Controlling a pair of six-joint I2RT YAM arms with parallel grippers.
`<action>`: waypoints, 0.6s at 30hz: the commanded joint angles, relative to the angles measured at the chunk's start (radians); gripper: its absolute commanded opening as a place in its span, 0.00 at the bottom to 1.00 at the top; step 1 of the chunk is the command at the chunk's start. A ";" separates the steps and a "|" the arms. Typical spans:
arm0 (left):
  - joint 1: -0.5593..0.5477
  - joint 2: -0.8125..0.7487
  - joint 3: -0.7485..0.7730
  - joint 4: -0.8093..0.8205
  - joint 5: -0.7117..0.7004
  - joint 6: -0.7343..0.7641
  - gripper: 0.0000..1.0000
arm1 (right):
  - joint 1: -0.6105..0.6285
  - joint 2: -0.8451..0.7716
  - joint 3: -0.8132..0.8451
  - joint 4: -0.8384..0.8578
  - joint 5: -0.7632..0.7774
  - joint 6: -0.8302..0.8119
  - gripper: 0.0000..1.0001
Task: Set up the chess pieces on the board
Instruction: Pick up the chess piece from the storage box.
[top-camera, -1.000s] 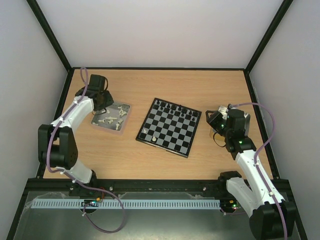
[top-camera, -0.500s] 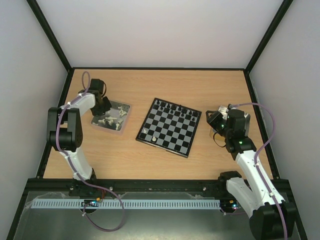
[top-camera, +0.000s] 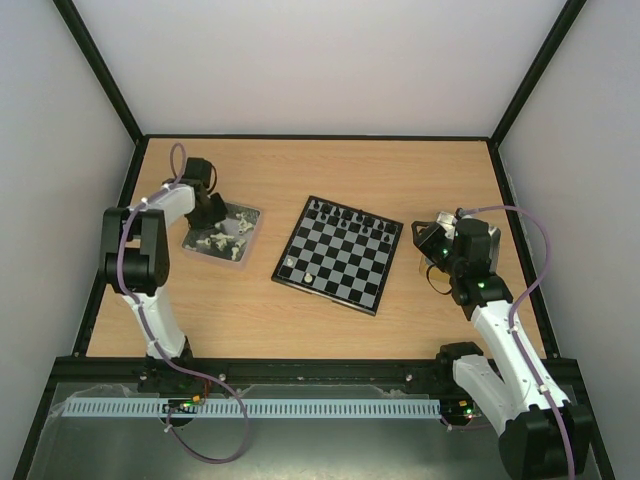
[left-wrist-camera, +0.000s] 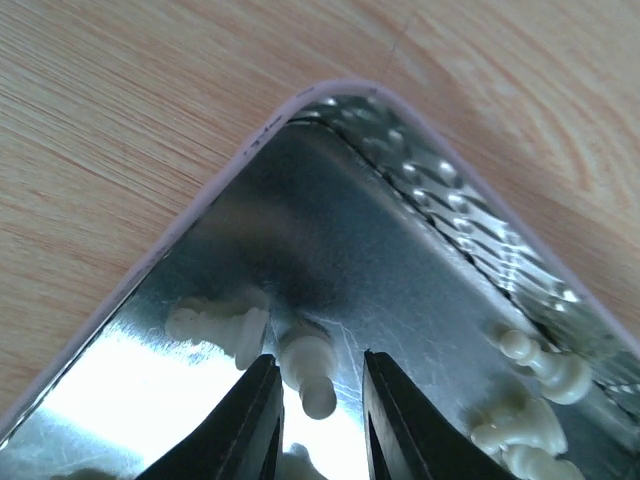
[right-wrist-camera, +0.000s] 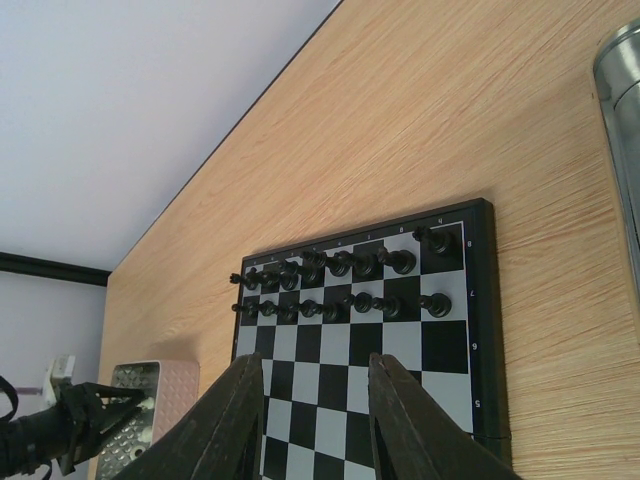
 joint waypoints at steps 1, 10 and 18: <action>0.003 0.038 0.022 -0.008 0.000 0.008 0.24 | 0.004 -0.009 -0.010 0.011 0.010 -0.007 0.29; 0.002 0.050 0.033 -0.009 -0.012 0.011 0.09 | 0.005 -0.011 -0.009 0.011 0.009 -0.006 0.29; -0.037 -0.033 0.024 -0.046 -0.031 0.029 0.06 | 0.004 -0.016 -0.012 0.010 0.008 -0.005 0.29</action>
